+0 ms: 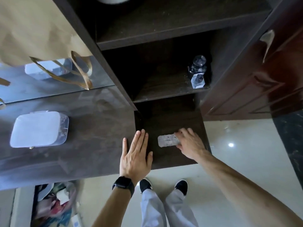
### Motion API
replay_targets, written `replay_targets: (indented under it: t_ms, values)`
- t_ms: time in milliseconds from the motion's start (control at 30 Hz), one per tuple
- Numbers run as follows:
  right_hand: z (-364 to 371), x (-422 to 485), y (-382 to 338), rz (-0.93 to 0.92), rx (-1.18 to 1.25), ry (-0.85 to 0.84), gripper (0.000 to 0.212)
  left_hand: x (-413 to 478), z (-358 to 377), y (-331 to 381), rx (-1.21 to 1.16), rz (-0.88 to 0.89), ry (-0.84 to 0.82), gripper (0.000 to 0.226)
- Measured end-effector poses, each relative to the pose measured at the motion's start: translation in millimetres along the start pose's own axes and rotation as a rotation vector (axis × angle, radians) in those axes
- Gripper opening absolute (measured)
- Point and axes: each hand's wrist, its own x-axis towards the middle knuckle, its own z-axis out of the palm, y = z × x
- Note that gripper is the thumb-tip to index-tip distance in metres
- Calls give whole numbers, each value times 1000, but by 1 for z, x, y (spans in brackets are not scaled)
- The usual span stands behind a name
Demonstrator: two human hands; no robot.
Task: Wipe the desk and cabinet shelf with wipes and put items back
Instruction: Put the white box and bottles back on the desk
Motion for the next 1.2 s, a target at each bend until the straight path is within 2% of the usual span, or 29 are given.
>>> replay_targets:
  t_ms: [200, 333, 500, 567, 633, 767, 867, 1000, 1100, 1200]
  values:
    - [7, 15, 13, 5, 31, 10, 58, -1, 0, -1, 7, 13, -17, 72]
    - [0, 4, 7, 44, 102, 16, 69, -1, -2, -1, 25, 8, -15, 72]
    - [-26, -36, 8, 138, 331, 206, 55, -1, -6, 7, 62, 12, -53, 78]
    - [-48, -49, 11, 192, 422, 291, 54, 12, -19, 15, 39, 13, -3, 81]
    - [-74, -56, 17, 227, 491, 306, 53, 36, -40, 27, -28, 5, 79, 76]
    - [-133, -53, 18, 249, 609, 490, 50, 99, -103, 58, -275, -16, 272, 61]
    - [-167, -34, 12, 311, 640, 610, 50, 152, -136, 78, -446, -23, 335, 52]
    - [-186, -4, 5, 455, 605, 737, 51, 209, -150, 95, -766, -97, 125, 68]
    - [-188, 12, -1, 500, 569, 788, 38, 232, -153, 101, -771, -70, 26, 75]
    - [-191, 20, -1, 555, 553, 733, 35, 235, -152, 100, -744, -23, 11, 72]
